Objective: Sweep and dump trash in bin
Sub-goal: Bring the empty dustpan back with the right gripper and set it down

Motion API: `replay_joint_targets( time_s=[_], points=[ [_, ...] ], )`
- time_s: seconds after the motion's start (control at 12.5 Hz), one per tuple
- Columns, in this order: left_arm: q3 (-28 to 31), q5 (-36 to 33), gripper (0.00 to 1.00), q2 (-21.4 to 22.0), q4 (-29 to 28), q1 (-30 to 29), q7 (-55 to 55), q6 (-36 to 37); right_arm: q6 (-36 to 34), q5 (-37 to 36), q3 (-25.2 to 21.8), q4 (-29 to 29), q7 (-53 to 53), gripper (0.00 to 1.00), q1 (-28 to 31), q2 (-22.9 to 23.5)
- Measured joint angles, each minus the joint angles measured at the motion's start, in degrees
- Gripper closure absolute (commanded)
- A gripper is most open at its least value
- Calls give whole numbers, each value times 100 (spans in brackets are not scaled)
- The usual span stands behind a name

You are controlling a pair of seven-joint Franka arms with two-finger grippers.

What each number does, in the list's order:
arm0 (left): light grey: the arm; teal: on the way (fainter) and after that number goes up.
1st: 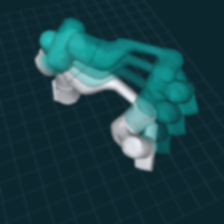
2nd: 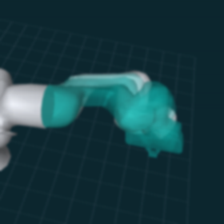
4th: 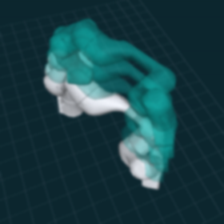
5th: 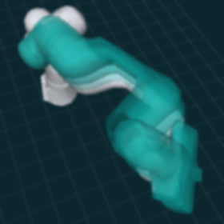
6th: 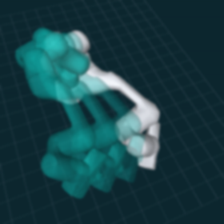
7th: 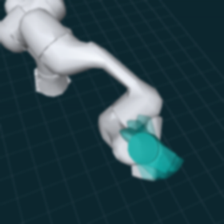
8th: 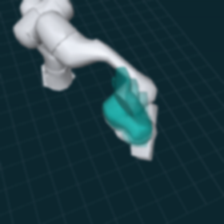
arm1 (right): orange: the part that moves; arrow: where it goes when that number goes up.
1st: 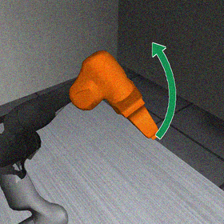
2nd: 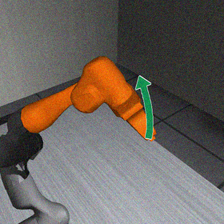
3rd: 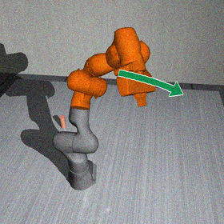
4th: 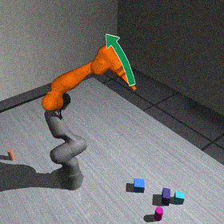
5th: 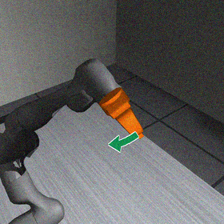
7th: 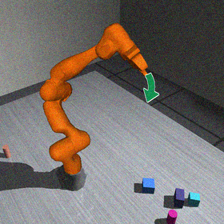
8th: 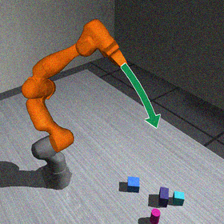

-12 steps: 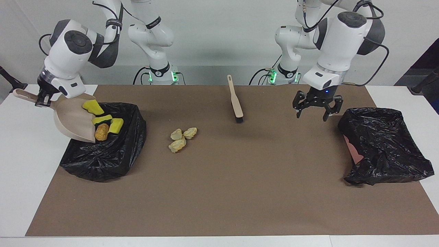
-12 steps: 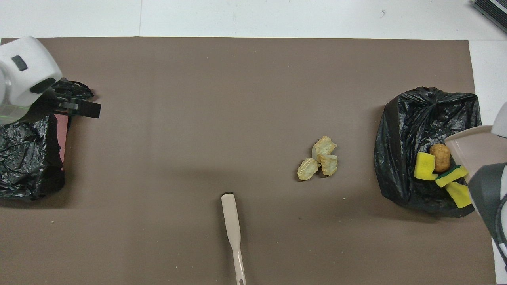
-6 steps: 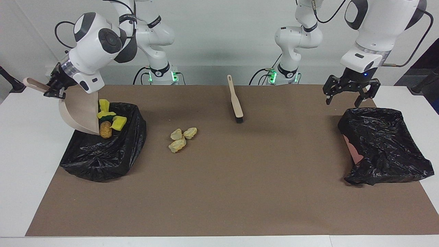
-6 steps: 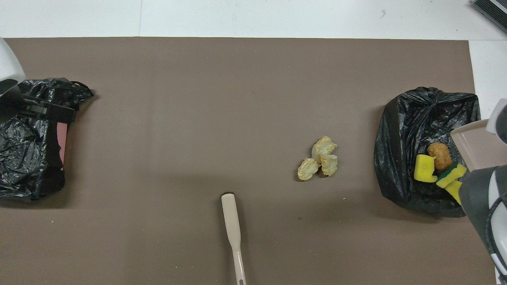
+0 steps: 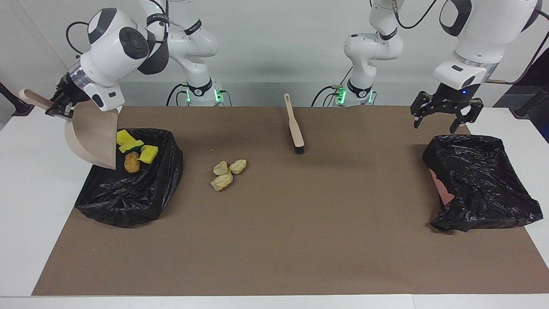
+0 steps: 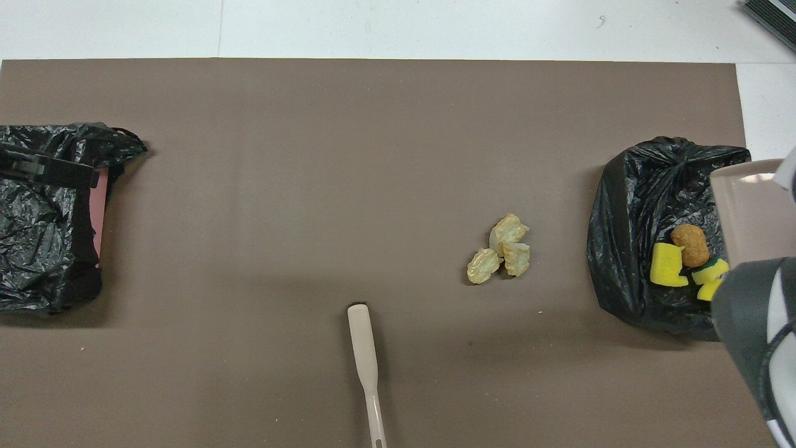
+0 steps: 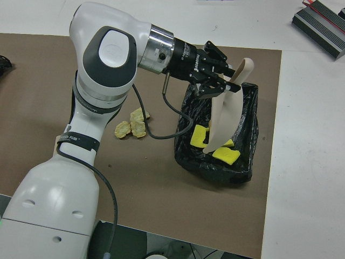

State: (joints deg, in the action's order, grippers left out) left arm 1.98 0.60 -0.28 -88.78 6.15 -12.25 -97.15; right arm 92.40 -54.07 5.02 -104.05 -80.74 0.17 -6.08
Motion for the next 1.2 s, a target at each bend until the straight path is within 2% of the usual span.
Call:
replay_joint_targets(
  time_s=[0.16, 0.4, 0.72, 1.04, 1.2],
  points=[
    [0, 1, 0, 0, 0, -9, 0, 1, -57, 837, 201, -2, 925, 100, -39, 3],
    [0, 4, 0, 0, 0, -17, 0, 2, -70, 2436, 241, -7, 2630, 100, -52, 6],
    [-13, 7, 0, 11, 0, -23, 0, 5, 119, 3421, 706, -14, 5520, 100, -332, 152],
    [-16, 9, 0, 15, 0, -29, 0, 6, 800, 4203, 755, 35, 8703, 100, -1217, 950],
    [-22, 11, 0, 15, 0, -32, -1, 6, 1058, 4442, 756, 409, 9562, 100, -1537, 1477]
  ],
)
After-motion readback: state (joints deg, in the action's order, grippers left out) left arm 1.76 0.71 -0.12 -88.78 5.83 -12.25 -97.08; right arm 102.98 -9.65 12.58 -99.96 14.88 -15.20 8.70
